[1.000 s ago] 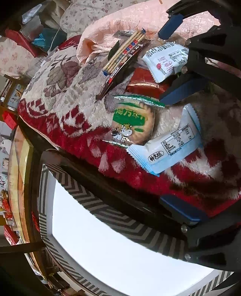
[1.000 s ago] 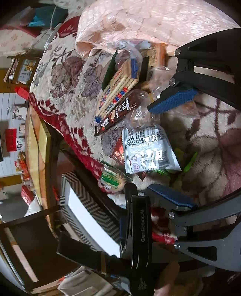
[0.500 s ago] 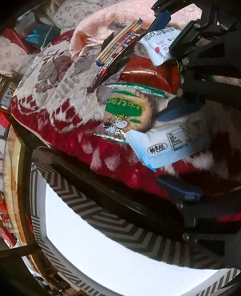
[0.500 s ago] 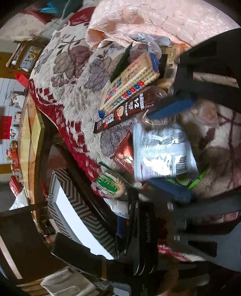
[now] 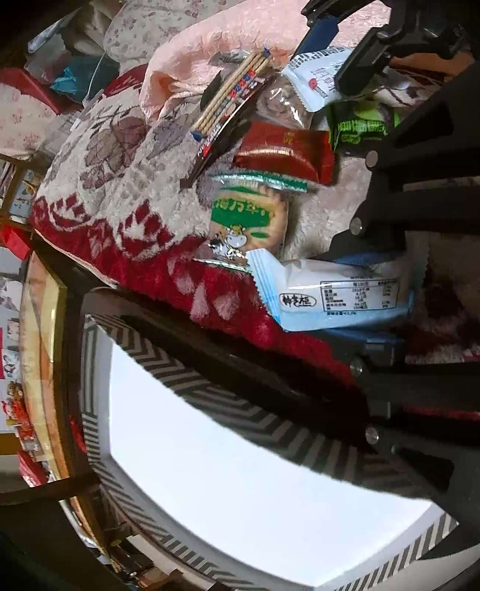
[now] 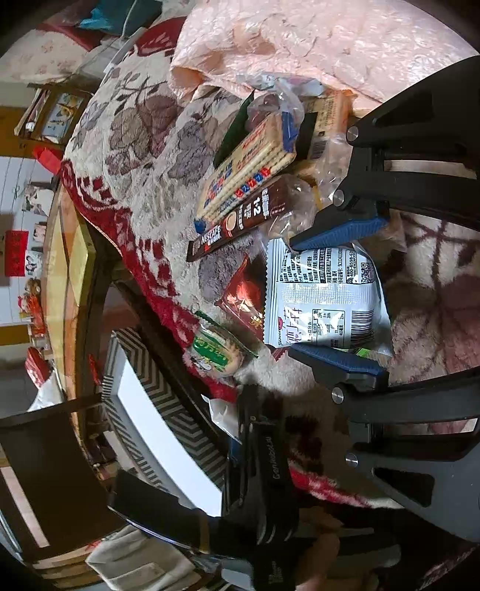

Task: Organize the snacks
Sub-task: 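Grasp the light-blue packet with the left gripper while the right grasps the white-silver packet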

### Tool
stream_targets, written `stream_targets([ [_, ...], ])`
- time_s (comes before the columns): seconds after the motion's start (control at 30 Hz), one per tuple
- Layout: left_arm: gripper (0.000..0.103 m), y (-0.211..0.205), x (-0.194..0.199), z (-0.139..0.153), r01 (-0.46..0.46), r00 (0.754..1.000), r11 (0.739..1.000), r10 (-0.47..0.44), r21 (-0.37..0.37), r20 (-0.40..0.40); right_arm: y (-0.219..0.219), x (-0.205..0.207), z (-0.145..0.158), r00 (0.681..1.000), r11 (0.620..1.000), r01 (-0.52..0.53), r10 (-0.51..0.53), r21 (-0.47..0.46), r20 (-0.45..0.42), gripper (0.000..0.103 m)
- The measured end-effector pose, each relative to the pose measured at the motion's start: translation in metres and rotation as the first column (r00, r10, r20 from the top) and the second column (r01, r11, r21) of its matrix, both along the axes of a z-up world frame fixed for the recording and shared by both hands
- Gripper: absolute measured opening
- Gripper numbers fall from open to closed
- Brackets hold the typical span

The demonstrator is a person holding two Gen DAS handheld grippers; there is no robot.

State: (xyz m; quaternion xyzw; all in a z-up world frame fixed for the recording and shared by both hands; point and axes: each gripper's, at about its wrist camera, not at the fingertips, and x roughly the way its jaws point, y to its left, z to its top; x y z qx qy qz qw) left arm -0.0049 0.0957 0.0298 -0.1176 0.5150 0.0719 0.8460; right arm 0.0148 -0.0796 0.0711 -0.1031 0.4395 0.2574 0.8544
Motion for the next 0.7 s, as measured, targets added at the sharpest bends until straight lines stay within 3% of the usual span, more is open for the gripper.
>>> stream_targets([
  [0.4,0.031,0.002,-0.005,0.04,0.001,0.997,0.998,-0.006,0.063,0.081,0.007,0.001,0.018,1.0,1.0,0.003,-0.004,0.025,0.019,0.05],
  [0.7,0.031,0.023,-0.013,0.052,-0.041,0.994,0.996,0.033,0.074,0.107,0.031,0.003,0.026,0.999,0.999,-0.037,0.037,0.033,0.024,0.05],
])
